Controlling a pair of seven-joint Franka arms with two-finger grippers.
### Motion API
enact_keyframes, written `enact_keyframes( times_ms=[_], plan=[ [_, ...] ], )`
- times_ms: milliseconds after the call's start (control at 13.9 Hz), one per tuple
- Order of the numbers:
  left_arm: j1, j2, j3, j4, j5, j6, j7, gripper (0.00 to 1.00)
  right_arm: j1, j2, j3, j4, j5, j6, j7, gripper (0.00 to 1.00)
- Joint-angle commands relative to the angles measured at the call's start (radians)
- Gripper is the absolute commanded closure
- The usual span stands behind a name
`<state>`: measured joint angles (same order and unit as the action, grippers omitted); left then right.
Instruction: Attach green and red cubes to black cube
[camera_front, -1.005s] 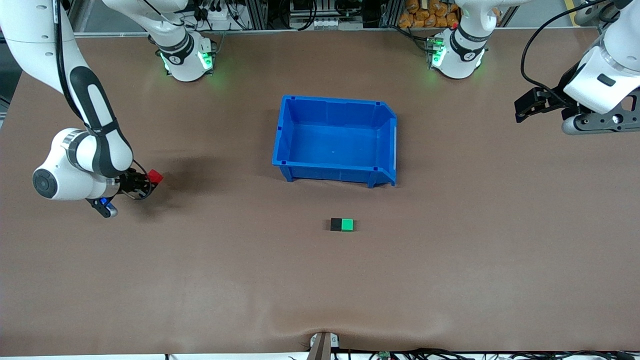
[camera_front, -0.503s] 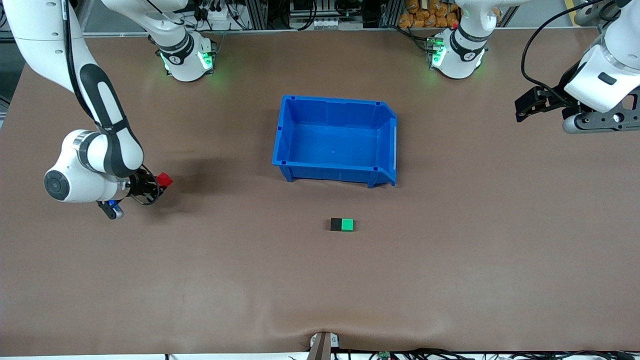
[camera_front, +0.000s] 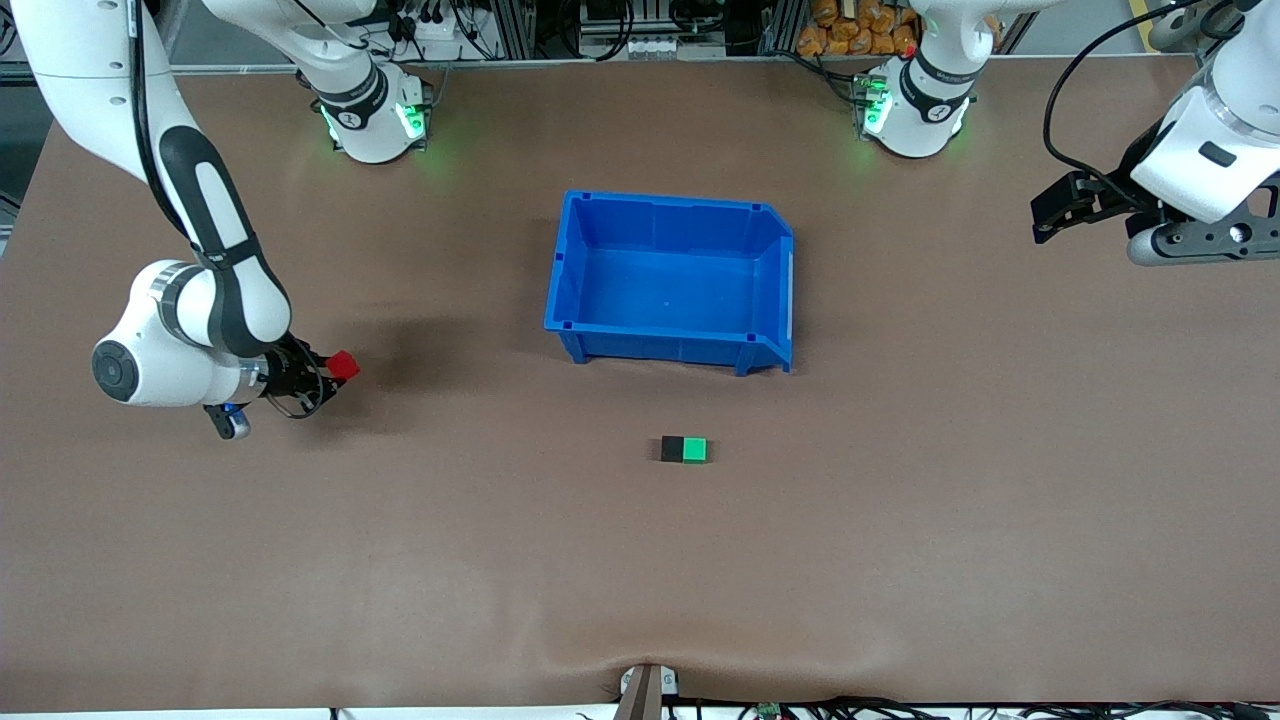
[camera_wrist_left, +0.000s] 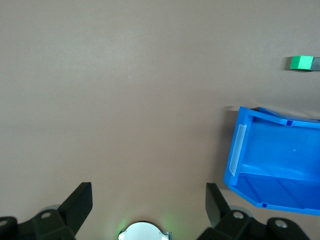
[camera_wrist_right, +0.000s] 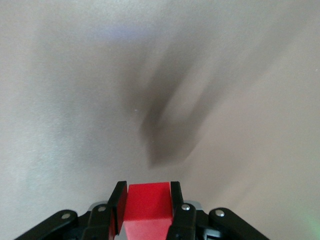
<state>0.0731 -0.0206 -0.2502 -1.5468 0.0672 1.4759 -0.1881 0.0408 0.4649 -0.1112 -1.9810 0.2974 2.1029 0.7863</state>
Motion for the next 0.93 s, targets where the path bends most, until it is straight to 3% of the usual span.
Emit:
enact_keyframes(
  times_ms=[0,862],
  plan=[
    [0.007,-0.015,0.003,0.005,-0.001,-0.014,0.012,0.0,0.016,-0.022,0.002,0.001,0.022,-0.007,0.079,1.0],
    [0.005,-0.018,0.005,0.004,-0.003,-0.014,0.012,0.0,0.093,-0.006,0.002,0.053,0.077,0.022,0.284,1.0]
  ],
)
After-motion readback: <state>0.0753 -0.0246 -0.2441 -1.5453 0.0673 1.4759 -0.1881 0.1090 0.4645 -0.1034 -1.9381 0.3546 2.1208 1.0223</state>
